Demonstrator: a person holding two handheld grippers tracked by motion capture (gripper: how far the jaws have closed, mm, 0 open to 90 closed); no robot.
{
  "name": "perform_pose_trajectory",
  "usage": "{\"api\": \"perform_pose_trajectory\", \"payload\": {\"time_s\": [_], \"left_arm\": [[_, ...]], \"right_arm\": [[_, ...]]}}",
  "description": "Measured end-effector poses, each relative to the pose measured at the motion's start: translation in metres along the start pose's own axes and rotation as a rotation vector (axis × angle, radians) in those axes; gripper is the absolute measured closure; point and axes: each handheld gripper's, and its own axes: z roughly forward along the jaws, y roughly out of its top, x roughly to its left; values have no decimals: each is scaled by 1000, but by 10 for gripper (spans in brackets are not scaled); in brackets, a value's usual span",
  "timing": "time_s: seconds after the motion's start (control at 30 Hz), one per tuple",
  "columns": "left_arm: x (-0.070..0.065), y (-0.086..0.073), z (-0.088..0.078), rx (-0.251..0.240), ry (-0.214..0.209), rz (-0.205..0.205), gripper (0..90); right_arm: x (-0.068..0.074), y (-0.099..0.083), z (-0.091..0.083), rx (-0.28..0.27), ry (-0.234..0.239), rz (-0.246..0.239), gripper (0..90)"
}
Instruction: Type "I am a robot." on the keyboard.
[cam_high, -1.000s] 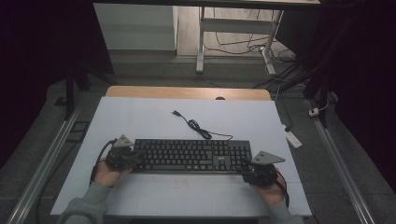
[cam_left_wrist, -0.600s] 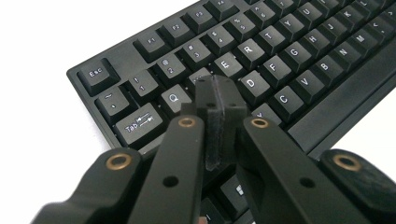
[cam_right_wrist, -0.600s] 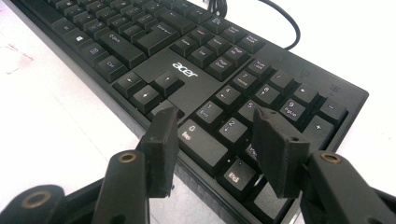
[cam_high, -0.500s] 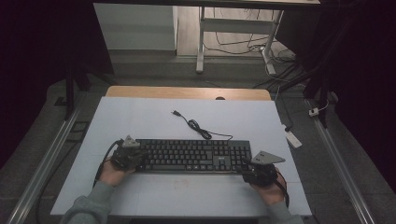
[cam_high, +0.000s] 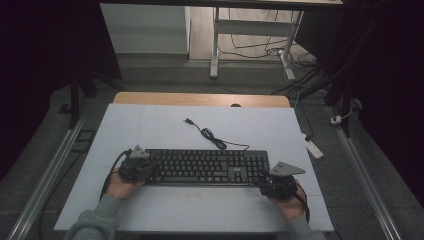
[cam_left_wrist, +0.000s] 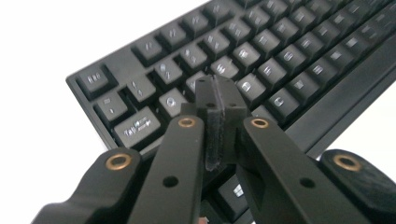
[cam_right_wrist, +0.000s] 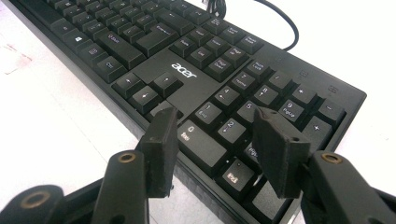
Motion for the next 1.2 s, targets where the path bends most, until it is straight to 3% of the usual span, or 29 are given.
{"api": "perform_pose_trajectory", "payload": {"time_s": [0.27,0.4,0.7,1.2], "left_arm": [[2,-1,-19,-94,-52,-44,553],[4,-3,-24,-91,-94,-56,459],[4,-2,-29,-103,-80,-54,396],[-1,-1,-31,-105,-69,-33,376]], "right_arm": [[0,0,0,-2,2,-2,502],[-1,0,-1,-7,3,2,501],[-2,0,-1,-8,-3,7,501],[-1,3,-3,-27,15,5,501]]}}
